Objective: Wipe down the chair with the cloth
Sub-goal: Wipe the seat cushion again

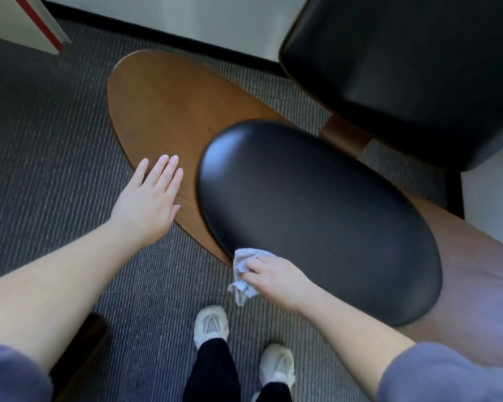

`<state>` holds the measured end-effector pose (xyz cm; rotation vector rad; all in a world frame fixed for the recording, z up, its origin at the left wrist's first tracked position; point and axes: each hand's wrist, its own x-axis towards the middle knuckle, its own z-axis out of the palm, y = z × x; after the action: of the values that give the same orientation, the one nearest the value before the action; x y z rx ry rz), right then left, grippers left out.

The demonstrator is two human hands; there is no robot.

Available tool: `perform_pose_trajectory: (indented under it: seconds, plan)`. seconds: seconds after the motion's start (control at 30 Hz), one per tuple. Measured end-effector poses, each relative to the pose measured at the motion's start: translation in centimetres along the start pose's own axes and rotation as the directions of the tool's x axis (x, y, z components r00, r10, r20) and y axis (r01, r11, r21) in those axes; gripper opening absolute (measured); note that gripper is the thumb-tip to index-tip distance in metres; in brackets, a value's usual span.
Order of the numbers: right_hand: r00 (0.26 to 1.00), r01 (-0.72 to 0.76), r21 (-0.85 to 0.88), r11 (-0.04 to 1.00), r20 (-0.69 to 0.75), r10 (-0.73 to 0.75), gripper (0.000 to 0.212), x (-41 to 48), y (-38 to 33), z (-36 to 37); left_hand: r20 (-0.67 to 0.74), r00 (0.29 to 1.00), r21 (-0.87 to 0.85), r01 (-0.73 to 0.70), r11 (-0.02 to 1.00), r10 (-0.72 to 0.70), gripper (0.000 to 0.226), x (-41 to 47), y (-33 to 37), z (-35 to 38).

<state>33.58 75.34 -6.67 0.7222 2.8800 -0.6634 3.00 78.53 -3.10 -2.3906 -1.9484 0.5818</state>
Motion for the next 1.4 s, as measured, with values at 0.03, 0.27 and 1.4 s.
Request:
perform_pose_trajectory:
  seconds: [0.03, 0.27, 1.4]
  plan:
    - [0.995, -0.086, 0.04, 0.996, -0.049, 0.088, 0.012, 1.1, 0.0, -0.9, 0.006, 1.0, -0.019, 0.0, 1.0, 0.0, 0.07, -0.1, 0.6, 0.1]
    - [0.985, -0.119, 0.144, 0.982, -0.104, 0.134, 0.024, -4.8, 1.3, 0.4, 0.078, 0.996, -0.224, -0.022, 0.974, 0.04, 0.074, -0.5, 7.2, -0.8]
    - [0.647, -0.292, 0.859, -0.42, 0.501, 0.575, 0.024, -15.8, -11.3, -14.6, 0.159, 0.939, -0.946, 0.233, 0.226, -0.304, 0.049, -17.7, 21.7, -18.9]
